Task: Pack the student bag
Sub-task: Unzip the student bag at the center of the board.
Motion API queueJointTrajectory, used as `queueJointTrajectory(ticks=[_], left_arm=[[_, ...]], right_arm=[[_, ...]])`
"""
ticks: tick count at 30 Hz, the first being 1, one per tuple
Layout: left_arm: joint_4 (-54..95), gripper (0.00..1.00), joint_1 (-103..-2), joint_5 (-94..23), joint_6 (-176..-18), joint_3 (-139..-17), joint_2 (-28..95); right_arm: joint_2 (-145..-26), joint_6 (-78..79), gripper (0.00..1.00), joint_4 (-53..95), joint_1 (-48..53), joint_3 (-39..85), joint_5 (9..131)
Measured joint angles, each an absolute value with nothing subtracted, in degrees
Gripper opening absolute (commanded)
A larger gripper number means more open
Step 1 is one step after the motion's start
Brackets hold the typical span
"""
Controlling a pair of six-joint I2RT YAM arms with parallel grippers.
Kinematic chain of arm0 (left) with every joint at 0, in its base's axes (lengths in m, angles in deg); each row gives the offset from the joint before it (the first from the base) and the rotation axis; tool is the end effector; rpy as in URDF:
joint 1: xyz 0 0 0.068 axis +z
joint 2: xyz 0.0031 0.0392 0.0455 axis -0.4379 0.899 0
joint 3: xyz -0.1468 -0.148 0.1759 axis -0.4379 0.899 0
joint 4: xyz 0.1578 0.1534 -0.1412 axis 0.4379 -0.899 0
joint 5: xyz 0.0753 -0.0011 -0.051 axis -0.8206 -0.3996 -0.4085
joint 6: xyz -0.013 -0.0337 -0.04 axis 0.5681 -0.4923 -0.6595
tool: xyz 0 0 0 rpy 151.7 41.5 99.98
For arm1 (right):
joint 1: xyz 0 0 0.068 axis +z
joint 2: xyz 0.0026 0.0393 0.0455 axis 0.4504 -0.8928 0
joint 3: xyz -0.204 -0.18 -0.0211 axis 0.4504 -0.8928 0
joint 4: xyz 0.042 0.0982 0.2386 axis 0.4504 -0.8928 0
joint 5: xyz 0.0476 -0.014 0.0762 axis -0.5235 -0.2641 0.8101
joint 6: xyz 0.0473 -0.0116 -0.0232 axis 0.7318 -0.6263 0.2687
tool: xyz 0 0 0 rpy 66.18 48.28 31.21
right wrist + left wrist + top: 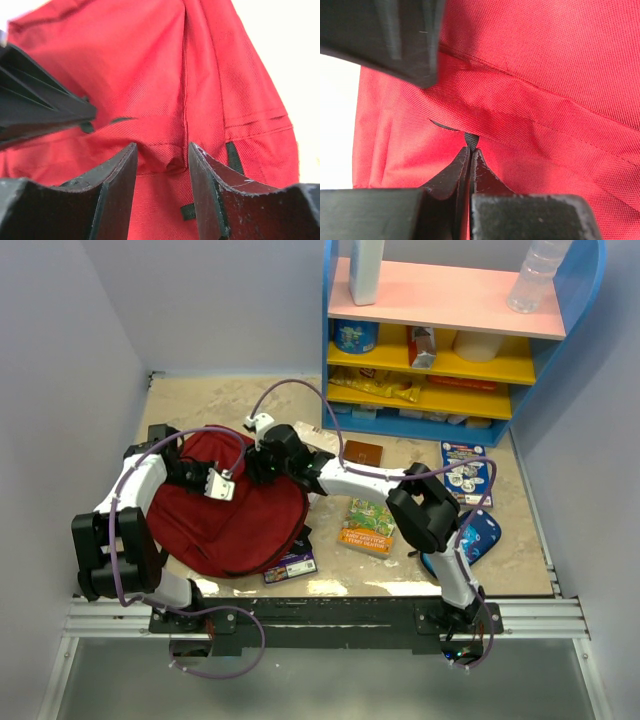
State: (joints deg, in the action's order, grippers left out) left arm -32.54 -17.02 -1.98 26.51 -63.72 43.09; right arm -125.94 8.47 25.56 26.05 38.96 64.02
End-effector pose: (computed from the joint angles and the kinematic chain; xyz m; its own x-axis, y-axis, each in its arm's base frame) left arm 0.2636 0.0175 0.2196 0.3797 0.7609 -0.5261 0.8881 -0.1405 0.4378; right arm 0.3009 0.3980 0.2227 -0.4599 -0.1804 -0.8695 -0.7146 0.6564 0.2418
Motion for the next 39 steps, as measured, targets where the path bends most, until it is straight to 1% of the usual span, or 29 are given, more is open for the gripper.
queueJointTrajectory(ticks=[2,4,5,7,8,9,10,18,27,32,38,39], left_arm=[[-32.57,0.0,-16.99,-1.98,26.53,-63.72,43.09],[-32.59,0.0,-16.97,-1.96,26.56,-63.72,43.09],[-32.59,0.0,-16.97,-1.96,26.58,-63.72,43.11],[-32.59,0.0,-16.97,-1.94,26.6,-63.72,43.09],[-32.59,0.0,-16.97,-1.96,26.6,-63.72,43.09],[-32.59,0.0,-16.97,-1.94,26.6,-63.72,43.09],[-32.59,0.0,-16.97,-1.92,26.62,-63.72,43.09],[-32.52,0.0,-16.97,-2.03,26.82,-63.63,43.09],[-33.35,0.0,-15.99,-3.38,27.04,-63.42,43.09],[-37.81,0.0,-11.73,-5.06,27.52,-63.63,42.96],[-46.05,0.0,-3.38,-8.04,27.96,-64.73,42.19],[-46.97,0.0,-2.26,-8.34,27.98,-64.73,41.89]], right_arm=[[-127.03,8.42,0.48,25.19,26.05,39.03,64.09],[-127.97,8.34,0.44,24.92,26.03,39.03,64.13],[-128.25,8.23,0.36,24.86,26.03,39.03,64.17],[-128.41,8.01,0.23,24.81,25.92,39.03,64.26],[-128.41,7.9,0.09,24.88,25.89,39.05,64.35],[-128.41,8.1,0.03,25.08,25.81,39.07,64.68],[-128.41,8.1,0.0,25.14,25.72,39.07,65.24],[-128.41,9.63,0.0,25.97,24.78,38.86,66.93],[-128.38,12.69,0.0,26.17,21.26,38.61,67.82],[-128.38,13.08,0.0,25.47,20.21,38.92,65.11],[-128.38,13.08,0.0,25.25,20.26,39.1,62.53],[-128.38,13.08,0.06,25.27,20.34,39.1,62.4]])
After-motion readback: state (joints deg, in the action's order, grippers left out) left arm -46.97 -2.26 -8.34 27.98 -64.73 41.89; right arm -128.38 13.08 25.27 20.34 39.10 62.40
